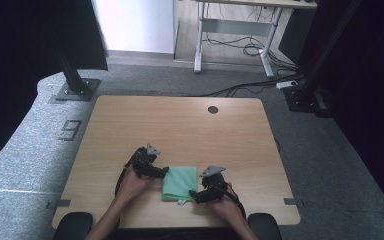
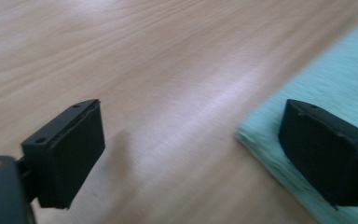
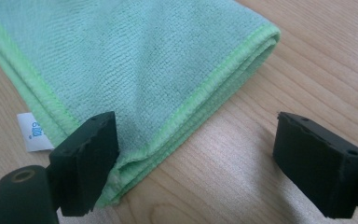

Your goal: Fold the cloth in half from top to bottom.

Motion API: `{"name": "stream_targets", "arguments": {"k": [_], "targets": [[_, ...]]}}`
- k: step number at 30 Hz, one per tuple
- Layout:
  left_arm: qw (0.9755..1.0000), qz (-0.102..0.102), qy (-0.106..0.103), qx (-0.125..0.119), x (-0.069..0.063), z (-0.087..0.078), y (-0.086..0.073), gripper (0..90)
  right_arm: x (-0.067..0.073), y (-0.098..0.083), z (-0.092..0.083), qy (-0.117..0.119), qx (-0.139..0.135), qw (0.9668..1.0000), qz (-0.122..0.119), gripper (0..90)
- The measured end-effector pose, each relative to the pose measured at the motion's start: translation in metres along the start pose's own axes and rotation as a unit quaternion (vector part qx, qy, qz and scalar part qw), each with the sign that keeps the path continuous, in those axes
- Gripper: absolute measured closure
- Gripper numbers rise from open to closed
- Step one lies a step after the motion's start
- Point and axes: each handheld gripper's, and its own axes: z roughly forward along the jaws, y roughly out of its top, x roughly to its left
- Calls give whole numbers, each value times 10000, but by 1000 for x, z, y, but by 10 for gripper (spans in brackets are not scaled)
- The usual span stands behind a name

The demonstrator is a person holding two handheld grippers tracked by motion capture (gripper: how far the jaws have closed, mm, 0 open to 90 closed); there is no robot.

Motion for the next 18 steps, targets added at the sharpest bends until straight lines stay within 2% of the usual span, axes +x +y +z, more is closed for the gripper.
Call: {"name": "stream_targets", "arguments": {"k": [4,7,10,12,16,18], "targets": [[9993,160,-353,-3,-20,-18,-15,73,0,-1,0,-11,-20,10000,11,139],[9987,285,-416,76,-33,-27,-32,68,1,-1,0,-21,-14,10000,18,138],[9988,229,-427,82,-38,-29,-44,68,1,-1,0,-45,-19,10000,40,137],[9991,173,-393,57,-38,-28,-46,68,1,-1,-1,-52,-18,10000,64,136],[9993,279,-248,85,-38,-24,-43,31,1,-2,0,-85,-38,9999,79,136],[9994,264,-198,71,-37,-22,-42,28,1,-1,0,-107,-45,9999,79,136]]}}
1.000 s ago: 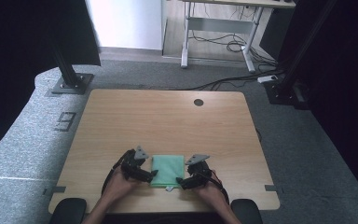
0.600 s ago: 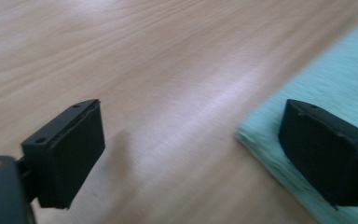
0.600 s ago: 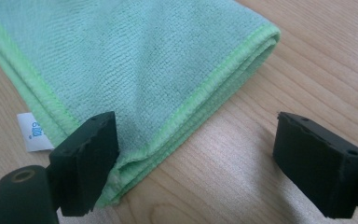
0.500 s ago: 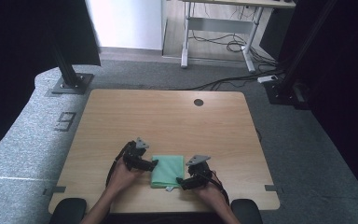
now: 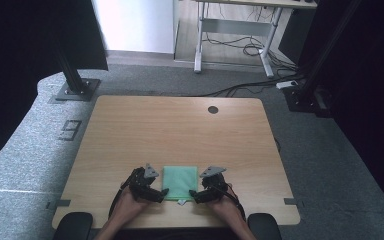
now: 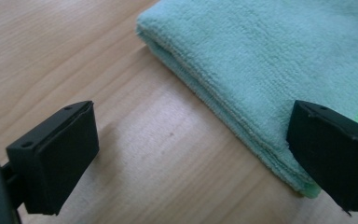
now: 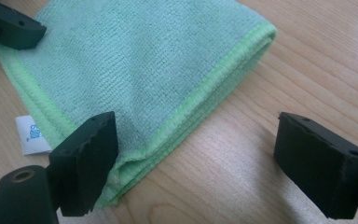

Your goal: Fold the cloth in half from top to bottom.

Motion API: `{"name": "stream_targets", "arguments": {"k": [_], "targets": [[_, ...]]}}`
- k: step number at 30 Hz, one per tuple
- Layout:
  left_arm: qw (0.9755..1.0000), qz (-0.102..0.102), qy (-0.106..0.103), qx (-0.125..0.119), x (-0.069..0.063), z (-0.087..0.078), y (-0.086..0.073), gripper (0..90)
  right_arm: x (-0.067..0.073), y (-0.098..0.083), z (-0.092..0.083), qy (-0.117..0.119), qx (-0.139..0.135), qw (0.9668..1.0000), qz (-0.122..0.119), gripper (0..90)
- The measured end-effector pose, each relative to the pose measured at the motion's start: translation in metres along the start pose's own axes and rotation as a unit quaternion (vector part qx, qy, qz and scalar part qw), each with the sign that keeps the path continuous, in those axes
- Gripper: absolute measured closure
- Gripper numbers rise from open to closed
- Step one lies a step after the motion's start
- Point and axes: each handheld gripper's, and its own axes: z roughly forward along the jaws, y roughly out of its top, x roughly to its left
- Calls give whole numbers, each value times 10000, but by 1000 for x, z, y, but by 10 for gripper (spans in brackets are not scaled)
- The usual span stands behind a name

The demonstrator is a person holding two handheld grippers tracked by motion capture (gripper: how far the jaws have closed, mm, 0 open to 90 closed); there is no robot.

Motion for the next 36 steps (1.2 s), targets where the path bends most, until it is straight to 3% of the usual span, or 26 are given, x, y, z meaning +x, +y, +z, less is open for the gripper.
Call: {"name": "stream_targets", "arguments": {"k": [5,16,36], "targets": [[9998,-192,-61,-12,10,6,2,3,-5,3,3,-46,-37,10000,35,136],[9990,-407,127,-89,31,25,22,0,-30,16,18,-225,-194,9993,242,136],[9981,-562,222,-148,61,54,55,0,-67,36,37,-521,-313,9967,535,137]]}}
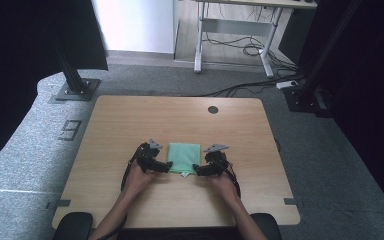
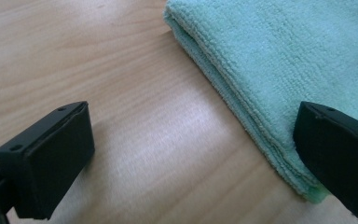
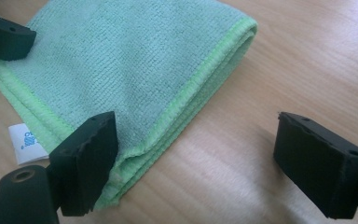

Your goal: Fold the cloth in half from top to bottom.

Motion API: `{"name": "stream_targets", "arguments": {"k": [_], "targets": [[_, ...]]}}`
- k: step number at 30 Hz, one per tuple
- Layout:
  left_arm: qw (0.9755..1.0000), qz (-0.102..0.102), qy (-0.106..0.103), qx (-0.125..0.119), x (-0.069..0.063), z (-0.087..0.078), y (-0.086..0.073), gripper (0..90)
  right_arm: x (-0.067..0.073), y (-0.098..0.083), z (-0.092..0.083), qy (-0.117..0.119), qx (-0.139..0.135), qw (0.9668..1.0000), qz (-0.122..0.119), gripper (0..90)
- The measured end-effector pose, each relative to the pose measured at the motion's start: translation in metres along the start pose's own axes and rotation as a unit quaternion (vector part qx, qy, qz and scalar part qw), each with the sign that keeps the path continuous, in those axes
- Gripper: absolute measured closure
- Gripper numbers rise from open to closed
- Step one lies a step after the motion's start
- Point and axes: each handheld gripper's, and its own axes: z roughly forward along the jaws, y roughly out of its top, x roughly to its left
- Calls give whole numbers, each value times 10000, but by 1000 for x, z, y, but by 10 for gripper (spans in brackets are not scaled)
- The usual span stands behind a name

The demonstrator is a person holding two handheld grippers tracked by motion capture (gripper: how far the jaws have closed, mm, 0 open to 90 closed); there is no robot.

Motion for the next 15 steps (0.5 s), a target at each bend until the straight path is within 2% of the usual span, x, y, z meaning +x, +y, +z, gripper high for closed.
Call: {"name": "stream_targets", "arguments": {"k": [7,15], "targets": [[10000,-38,50,-9,5,6,7,0,-10,7,8,-103,-69,9999,96,137],[10000,-56,55,-11,9,11,12,0,-17,12,14,-108,-98,9998,122,134]]}}
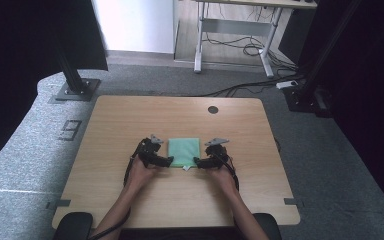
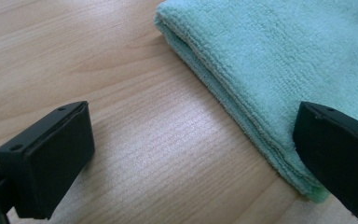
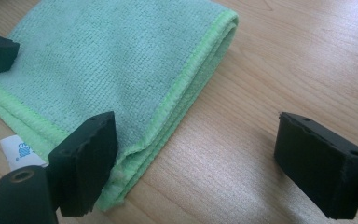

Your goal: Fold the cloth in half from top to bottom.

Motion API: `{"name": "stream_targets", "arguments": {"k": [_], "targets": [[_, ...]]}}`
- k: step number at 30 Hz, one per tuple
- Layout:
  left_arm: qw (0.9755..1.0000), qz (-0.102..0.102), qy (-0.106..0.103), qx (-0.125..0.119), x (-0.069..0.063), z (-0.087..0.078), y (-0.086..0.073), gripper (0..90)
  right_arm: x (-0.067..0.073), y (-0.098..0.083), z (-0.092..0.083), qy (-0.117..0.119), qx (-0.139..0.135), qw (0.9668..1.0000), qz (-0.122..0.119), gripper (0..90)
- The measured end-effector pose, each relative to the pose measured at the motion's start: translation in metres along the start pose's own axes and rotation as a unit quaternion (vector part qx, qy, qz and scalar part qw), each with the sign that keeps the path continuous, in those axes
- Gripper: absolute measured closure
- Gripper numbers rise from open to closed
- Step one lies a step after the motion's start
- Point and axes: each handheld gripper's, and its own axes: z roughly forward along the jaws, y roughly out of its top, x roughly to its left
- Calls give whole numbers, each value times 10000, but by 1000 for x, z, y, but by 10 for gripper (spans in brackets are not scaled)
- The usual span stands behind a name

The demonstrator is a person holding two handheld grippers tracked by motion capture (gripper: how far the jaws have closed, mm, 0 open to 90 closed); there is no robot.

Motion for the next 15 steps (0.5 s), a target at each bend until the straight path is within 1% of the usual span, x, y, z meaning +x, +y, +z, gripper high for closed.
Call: {"name": "stream_targets", "arguments": {"k": [6,7,9,11,13,14,15], "targets": [[10000,56,-80,-2,2,1,1,0,1,-1,-1,-18,-34,10000,25,136],[9999,77,-132,-2,4,0,1,0,1,-1,-1,-2,-32,10000,24,137],[9998,99,-167,-3,4,0,1,0,0,0,-1,38,-11,10000,21,138],[9997,68,-220,-11,5,0,1,0,0,0,-1,71,-13,10000,25,142],[9996,-9,-279,-3,7,-2,2,0,0,1,-1,104,-34,9999,57,144],[9996,8,-279,-37,7,-3,2,0,0,1,-2,106,-47,9999,49,145],[9996,22,-273,-69,7,-5,2,0,0,2,-3,104,-44,9999,-8,145]]}}
